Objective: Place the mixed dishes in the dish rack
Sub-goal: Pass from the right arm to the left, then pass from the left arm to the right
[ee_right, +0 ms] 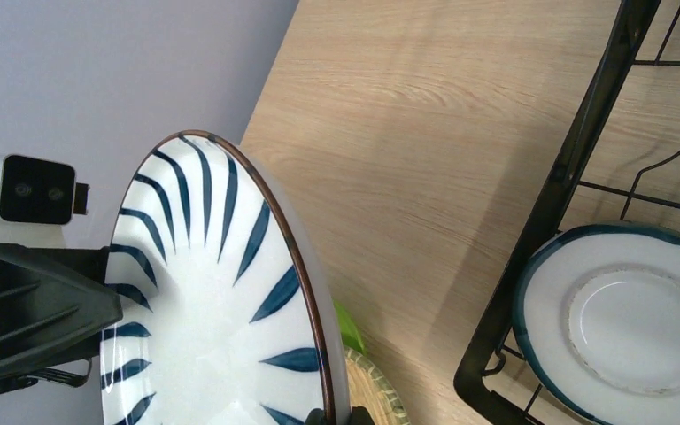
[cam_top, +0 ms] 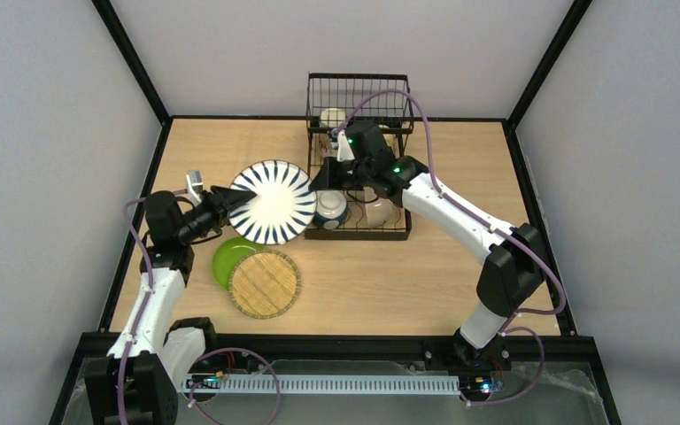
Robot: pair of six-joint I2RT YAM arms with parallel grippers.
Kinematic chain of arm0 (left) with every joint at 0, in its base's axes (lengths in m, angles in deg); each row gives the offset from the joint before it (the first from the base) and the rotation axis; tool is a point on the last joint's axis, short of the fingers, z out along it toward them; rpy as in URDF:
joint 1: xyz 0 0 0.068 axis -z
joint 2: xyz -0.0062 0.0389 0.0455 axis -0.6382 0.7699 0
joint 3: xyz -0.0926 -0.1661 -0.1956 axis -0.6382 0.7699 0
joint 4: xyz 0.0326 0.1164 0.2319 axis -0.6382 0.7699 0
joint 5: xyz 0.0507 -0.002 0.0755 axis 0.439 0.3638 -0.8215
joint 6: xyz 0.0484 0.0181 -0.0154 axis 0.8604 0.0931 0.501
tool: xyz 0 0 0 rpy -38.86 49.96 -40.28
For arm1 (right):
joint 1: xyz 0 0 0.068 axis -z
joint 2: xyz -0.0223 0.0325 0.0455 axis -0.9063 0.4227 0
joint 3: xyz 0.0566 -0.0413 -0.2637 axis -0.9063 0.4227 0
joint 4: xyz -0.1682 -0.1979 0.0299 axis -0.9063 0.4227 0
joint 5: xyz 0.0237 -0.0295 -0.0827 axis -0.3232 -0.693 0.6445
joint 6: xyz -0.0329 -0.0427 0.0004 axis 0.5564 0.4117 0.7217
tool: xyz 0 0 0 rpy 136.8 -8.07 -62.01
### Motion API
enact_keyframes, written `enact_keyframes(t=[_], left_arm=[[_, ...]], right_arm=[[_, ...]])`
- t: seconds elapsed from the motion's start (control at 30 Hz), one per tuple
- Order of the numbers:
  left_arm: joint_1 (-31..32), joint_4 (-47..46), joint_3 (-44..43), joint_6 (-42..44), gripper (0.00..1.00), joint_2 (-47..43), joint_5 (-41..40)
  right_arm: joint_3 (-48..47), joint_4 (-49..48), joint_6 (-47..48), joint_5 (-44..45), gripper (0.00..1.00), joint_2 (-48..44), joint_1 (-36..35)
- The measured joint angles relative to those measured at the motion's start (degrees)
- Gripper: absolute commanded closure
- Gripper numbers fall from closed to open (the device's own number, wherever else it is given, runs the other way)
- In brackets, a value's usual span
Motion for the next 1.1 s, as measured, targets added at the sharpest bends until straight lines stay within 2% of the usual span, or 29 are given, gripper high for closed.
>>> enact_keyframes(t=[0.07, 0.17, 0.33, 0.43, 0.63, 0.7, 0.97, 1.03, 1.1], left_arm=[[0.0, -0.9, 0.0, -0.2, 0.14, -0.2, 0.3], [0.2, -1.6, 0.0, -0.7, 0.43, -0.4, 0.5], [0.4, -2.5, 0.4, -0.9, 0.73, -0.5, 0.7], [0.5, -2.6, 0.7, -1.0, 0.96, -0.6, 0.7], [0.6, -2.7, 0.8, -0.7, 0.98, -1.0, 0.2], [0.7, -2.7, 0.8, -0.7, 0.98, -1.2, 0.0], [1.3, -4.1, 3.0, -3.3, 0.98, -3.0, -2.4], [1.4, -5.1, 4.1, -4.8, 0.98, -3.3, -3.3], [1.5, -6.6, 5.2, -6.4, 0.98, -3.4, -4.5]], right_arm=[[-0.3, 0.0, 0.0, 0.0, 1.00, 0.1, 0.2], [-0.3, 0.0, 0.1, 0.1, 1.00, 0.1, 0.3], [-0.5, 0.0, 0.2, 0.0, 1.00, 0.1, 0.8], [-0.7, 0.0, 0.2, 0.0, 1.00, 0.1, 1.0], [-1.0, 0.2, 0.2, -0.1, 1.00, 0.1, 1.1], [-1.0, 0.2, 0.3, 0.0, 0.94, 0.1, 1.1], [-1.1, -0.1, 0.4, -1.7, 0.32, -0.1, 1.7], [-1.1, 0.0, 0.5, -2.2, 0.22, -0.5, 1.9], [-1.1, -0.1, 0.4, -2.8, 0.17, -1.3, 2.4]])
